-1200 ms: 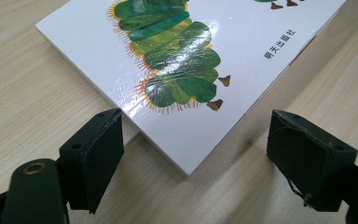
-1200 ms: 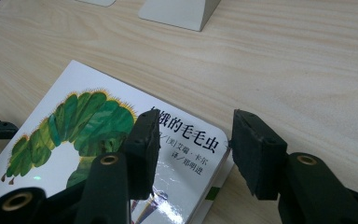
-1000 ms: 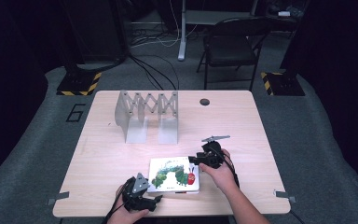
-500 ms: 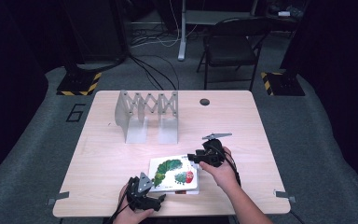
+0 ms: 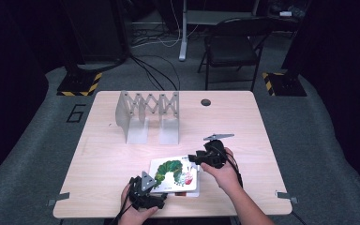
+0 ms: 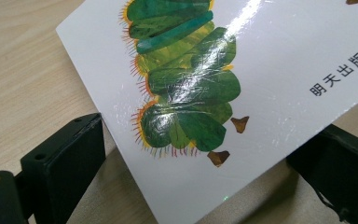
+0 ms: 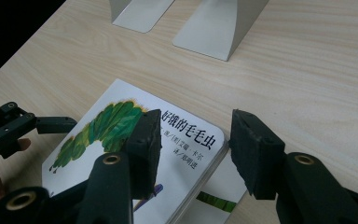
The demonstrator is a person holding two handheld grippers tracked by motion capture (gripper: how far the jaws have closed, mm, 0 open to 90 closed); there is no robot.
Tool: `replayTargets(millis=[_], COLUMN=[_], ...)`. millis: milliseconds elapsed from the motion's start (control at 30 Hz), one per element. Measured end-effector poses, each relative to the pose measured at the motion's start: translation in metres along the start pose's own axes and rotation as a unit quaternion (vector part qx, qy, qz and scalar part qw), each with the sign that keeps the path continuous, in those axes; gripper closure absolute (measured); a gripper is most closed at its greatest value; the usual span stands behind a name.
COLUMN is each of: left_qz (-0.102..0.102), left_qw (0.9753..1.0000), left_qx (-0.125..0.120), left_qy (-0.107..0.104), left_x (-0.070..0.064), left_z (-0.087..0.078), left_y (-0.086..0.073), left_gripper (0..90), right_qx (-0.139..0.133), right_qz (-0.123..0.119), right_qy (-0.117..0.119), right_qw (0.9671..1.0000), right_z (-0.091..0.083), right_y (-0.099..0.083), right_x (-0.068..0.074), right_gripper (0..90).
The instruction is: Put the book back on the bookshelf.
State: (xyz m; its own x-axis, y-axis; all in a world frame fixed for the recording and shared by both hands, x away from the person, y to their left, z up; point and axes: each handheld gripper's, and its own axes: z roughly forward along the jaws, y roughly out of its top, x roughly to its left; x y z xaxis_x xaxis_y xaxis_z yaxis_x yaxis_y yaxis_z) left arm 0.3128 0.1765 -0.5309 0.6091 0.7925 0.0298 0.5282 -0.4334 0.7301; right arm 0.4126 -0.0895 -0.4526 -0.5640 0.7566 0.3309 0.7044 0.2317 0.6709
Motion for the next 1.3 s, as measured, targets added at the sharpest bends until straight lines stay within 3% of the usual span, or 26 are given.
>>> replayTargets(millis=[33,200,300,733,833,1100,1200,1267,1300], left_qz=[-0.003,0.039,0.054,0.065,0.085,0.099,0.095,0.089,0.087], left_qw=[1.0000,0.9989,0.9982,0.9969,0.9954,0.9938,0.9939,0.9945,0.9944], left_qx=[-0.004,-0.016,-0.016,-0.030,-0.033,-0.043,-0.048,-0.054,-0.057], left_qy=[0.002,0.022,0.022,0.031,0.027,0.026,0.028,0.013,0.017], left_x=[-0.002,-0.007,-0.008,-0.009,-0.011,-0.013,-0.012,-0.008,-0.008], left_z=[0.000,-0.004,-0.006,-0.007,-0.008,-0.009,-0.009,-0.010,-0.010], left_y=[0.000,0.000,0.001,-0.002,-0.002,-0.004,-0.005,-0.006,-0.006], left_gripper=[4.8,7.4,8.8,9.7,11.3,15.4,15.8,16.9,17.2], right_qx=[0.000,0.001,-0.002,0.001,-0.001,-0.001,-0.001,0.002,0.003], right_qz=[0.002,0.001,-0.005,0.000,-0.001,-0.001,-0.001,0.002,0.000], right_qy=[0.002,0.001,0.002,0.003,0.002,0.002,0.001,0.001,0.001], right_qw=[1.0000,1.0000,1.0000,1.0000,1.0000,1.0000,1.0000,1.0000,1.0000], right_z=[0.001,0.003,0.004,0.003,0.003,0.003,0.003,0.004,0.004], right_y=[0.000,-0.001,-0.002,0.000,0.000,0.000,0.000,0.000,-0.001], right_x=[0.000,-0.001,-0.001,0.003,0.003,0.003,0.003,0.003,0.002], right_gripper=[53.4,53.4,53.4,53.4,53.4,53.4,53.4,53.3,53.4])
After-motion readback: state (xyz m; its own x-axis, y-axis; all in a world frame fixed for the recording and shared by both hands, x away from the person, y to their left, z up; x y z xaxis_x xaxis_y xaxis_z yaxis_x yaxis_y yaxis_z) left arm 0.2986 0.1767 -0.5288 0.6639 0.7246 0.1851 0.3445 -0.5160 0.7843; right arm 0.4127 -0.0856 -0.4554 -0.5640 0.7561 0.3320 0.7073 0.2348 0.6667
